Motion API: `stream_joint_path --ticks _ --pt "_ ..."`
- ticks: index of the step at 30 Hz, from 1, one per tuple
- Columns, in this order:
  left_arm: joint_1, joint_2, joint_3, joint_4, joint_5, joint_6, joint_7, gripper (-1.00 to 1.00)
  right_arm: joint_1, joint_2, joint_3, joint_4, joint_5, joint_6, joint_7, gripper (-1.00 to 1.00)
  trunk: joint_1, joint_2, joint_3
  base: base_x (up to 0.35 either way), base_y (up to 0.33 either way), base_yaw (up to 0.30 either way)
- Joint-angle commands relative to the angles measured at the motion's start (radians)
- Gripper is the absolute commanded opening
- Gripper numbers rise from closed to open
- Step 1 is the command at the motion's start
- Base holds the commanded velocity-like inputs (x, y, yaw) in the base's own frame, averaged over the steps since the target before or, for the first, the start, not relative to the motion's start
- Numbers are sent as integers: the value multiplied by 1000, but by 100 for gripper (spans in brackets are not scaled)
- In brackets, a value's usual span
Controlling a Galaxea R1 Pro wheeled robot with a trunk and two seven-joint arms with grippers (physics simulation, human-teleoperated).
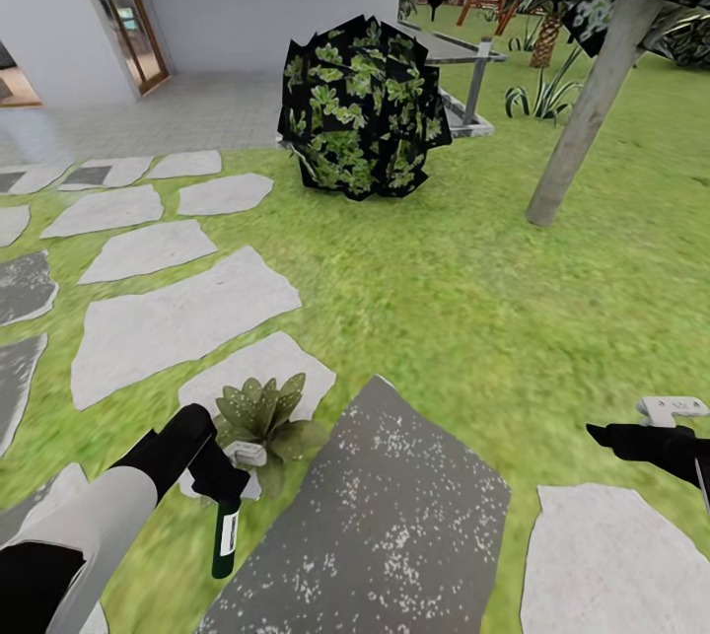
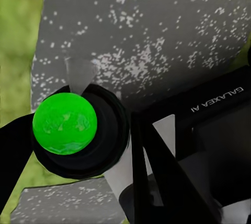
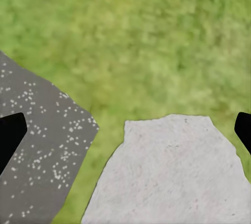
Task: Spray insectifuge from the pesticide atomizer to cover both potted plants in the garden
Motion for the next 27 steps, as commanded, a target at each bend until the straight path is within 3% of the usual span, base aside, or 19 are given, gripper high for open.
stream_joint_path --ticks 1,27 --pt "0 0 -5 -2 -9 2 -10 -100 -1 0 -1 -1 10 3 10 100 0 0 -1 0 -4 9" --pt "11 7 -9 -3 -11 1 -9 -100 -1 0 -4 -1 12 3 10 100 0 0 -15 40 -51 36"
